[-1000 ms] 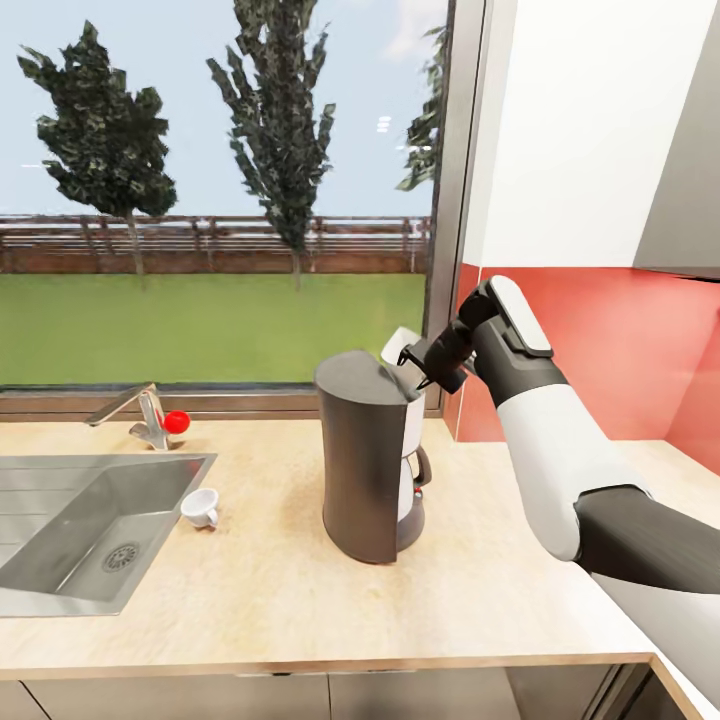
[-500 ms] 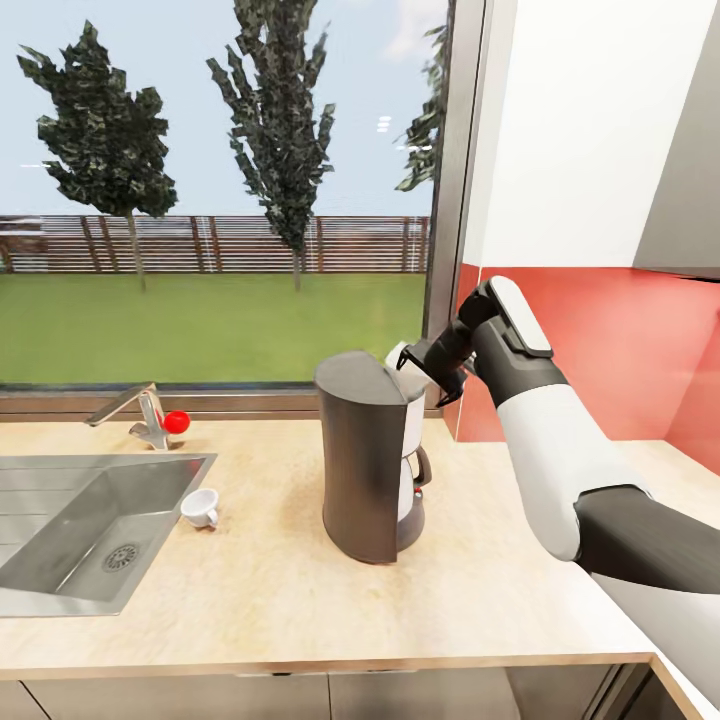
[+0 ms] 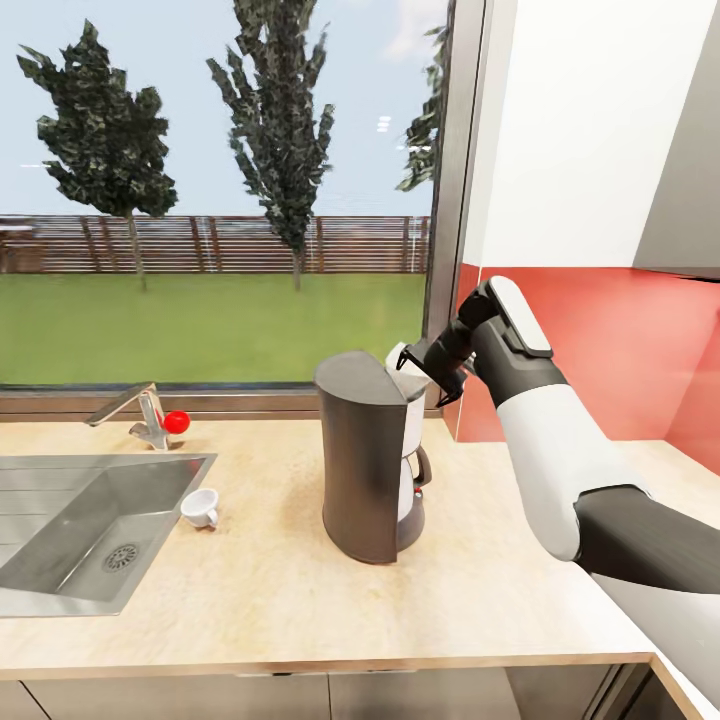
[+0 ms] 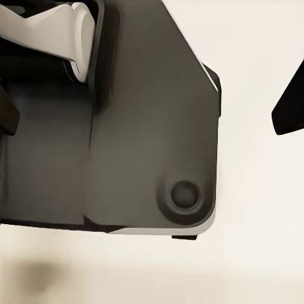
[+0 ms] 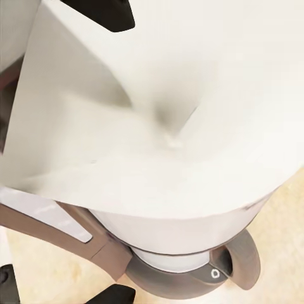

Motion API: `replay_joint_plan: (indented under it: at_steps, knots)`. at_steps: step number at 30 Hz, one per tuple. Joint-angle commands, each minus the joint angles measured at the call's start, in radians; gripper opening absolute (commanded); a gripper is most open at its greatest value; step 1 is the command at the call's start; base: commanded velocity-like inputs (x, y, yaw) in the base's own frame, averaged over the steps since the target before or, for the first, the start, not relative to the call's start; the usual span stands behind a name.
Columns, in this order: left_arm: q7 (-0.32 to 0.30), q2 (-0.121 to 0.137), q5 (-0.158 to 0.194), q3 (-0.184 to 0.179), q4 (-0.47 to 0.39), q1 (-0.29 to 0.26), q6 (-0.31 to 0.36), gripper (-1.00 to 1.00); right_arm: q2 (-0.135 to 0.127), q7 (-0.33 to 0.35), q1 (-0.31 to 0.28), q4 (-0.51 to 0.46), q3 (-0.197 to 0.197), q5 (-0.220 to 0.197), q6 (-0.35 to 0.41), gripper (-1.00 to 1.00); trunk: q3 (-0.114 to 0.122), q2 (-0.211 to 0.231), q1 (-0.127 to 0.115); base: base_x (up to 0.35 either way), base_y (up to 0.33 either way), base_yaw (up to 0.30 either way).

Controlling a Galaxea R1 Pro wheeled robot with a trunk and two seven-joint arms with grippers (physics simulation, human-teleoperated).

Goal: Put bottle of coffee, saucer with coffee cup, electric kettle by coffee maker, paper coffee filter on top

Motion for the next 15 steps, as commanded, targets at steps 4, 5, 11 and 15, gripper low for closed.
replay_joint_plan:
  at_steps: [4,5,11,15]
  knots:
    - [0.000,-0.001,0.001,0.005,-0.001,0.001,-0.001,1.00,0.000,-0.008,0.000,-0.001,0.001,-0.008,0.011,1.00,0.000,0.000,0.000,0.000,0.000,0.000]
    - [0.000,-0.001,0.001,0.005,-0.001,0.001,-0.001,1.00,0.000,-0.008,0.000,-0.002,0.001,-0.008,0.011,1.00,0.000,0.000,0.000,0.000,0.000,-0.014]
    - [0.000,-0.001,0.001,0.004,-0.001,0.001,-0.001,1.00,0.000,-0.008,0.000,-0.003,0.001,-0.008,0.010,1.00,0.007,0.000,0.000,0.000,0.000,-0.092]
    - [0.000,-0.001,0.002,0.004,-0.001,0.001,-0.001,1.00,0.000,-0.008,0.000,-0.003,0.001,-0.008,0.010,1.00,0.013,0.000,0.000,0.000,0.000,-0.124]
